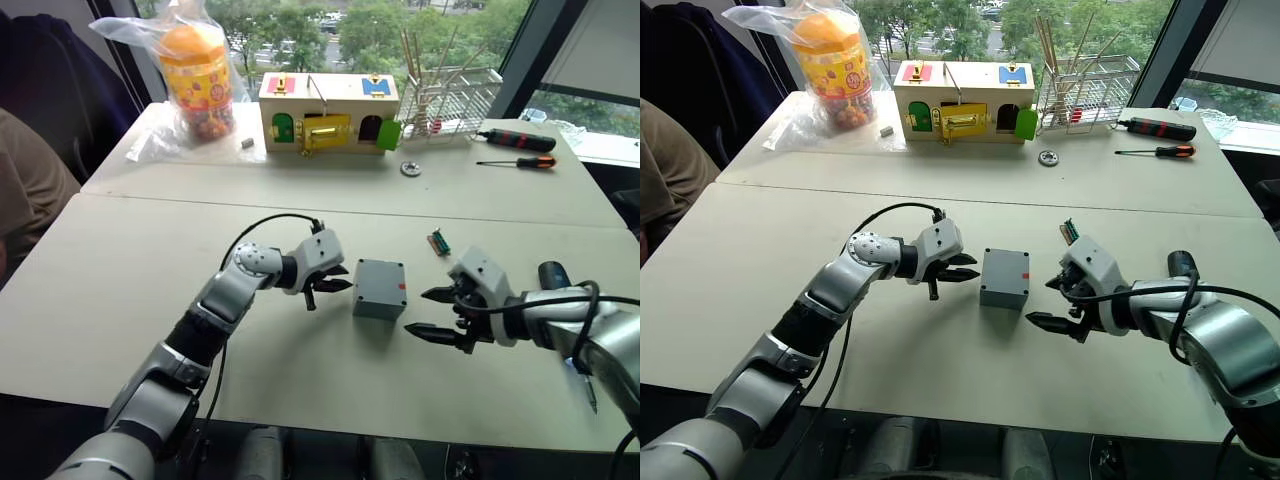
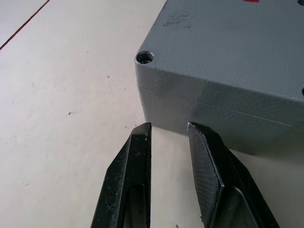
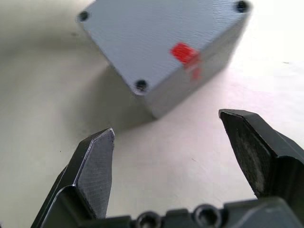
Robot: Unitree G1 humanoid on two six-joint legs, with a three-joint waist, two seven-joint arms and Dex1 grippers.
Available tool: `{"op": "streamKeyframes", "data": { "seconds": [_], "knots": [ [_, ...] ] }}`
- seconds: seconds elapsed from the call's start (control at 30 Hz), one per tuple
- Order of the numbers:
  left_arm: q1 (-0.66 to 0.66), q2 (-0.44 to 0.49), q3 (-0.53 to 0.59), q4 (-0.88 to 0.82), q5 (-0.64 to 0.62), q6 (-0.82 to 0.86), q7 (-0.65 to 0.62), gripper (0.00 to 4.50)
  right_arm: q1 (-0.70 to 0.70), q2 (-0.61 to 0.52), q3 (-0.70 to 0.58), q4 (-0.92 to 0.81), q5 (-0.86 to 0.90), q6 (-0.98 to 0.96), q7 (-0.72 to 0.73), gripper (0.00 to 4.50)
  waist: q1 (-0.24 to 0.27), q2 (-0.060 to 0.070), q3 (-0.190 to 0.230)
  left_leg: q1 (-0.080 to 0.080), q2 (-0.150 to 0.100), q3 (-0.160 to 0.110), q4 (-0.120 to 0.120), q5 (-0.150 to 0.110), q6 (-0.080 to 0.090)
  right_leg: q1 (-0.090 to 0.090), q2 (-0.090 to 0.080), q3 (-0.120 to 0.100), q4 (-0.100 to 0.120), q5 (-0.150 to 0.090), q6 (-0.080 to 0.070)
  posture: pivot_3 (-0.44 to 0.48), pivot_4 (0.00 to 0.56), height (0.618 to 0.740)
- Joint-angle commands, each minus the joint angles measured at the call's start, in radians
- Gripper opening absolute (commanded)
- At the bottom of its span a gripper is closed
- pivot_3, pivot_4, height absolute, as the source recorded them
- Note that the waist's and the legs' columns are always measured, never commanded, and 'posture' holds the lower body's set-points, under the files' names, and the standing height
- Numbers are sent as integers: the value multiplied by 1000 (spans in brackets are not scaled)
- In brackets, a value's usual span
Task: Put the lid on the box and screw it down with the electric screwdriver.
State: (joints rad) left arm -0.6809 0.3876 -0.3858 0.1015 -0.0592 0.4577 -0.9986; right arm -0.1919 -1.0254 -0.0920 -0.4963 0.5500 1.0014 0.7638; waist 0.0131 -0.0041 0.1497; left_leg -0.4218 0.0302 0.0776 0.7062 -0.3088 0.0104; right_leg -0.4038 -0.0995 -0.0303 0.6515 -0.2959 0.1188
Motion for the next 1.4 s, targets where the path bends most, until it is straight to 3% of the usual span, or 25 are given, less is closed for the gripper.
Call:
{"op": "streamKeyframes", "data": {
  "seconds": [0.03,0.1,0.17,0.27,0.4,0.53,0.57,1.13,1.3,1.4],
  "knots": [
    [-25,34,89,-103,-86,77,-37,1196,-47,-11,-99,107,-34,-77,2,3803,-2,0,0,0,0,0,0,0,0,0,0,0,0,0,0,0,150,708],
    [-44,26,146,-123,-148,130,-34,1196,-99,22,-89,197,-74,-148,-22,3803,-3,0,0,1,1,0,0,1,-1,0,1,0,0,0,0,0,150,708],
    [-74,6,201,-129,-201,192,-9,1196,-199,132,-68,343,-126,-246,-104,3803,-3,0,0,1,1,1,0,1,-2,0,1,0,1,0,0,0,150,708],
    [-95,19,192,-125,-181,182,9,1196,-326,280,-27,557,-203,-386,-174,3803,-4,0,0,1,-1,1,1,1,-2,0,1,0,2,0,0,0,150,708],
    [-100,28,183,-133,-185,187,15,1196,-431,372,20,789,-292,-520,-201,3803,-1,0,0,0,-1,2,-1,2,-4,-2,1,0,2,0,0,0,150,708],
    [-83,28,182,-176,-199,211,30,1196,-513,414,39,996,-358,-614,-231,2727,-2,0,0,-1,-1,2,0,2,-4,-2,0,0,2,0,0,0,150,708],
    [-77,29,183,-179,-199,213,35,1196,-521,421,37,1021,-361,-624,-227,2376,-2,0,0,-1,-1,2,0,2,-4,-2,0,0,2,0,0,0,150,708],
    [-50,36,177,-178,-211,211,63,1196,-517,459,-1,1053,-355,-605,-182,2376,-8,1,0,0,0,2,0,3,-5,-2,1,0,2,0,0,0,150,708],
    [-48,36,175,-180,-211,210,65,1196,-514,464,-5,1059,-357,-602,-181,89,-9,1,0,0,0,2,0,3,-5,-2,1,0,2,0,0,0,150,708],
    [-47,36,175,-181,-212,211,66,1196,-513,467,-5,1061,-359,-598,-180,31,-9,1,0,-1,0,2,0,3,-5,-2,1,0,2,0,0,0,150,708]
  ]
}}
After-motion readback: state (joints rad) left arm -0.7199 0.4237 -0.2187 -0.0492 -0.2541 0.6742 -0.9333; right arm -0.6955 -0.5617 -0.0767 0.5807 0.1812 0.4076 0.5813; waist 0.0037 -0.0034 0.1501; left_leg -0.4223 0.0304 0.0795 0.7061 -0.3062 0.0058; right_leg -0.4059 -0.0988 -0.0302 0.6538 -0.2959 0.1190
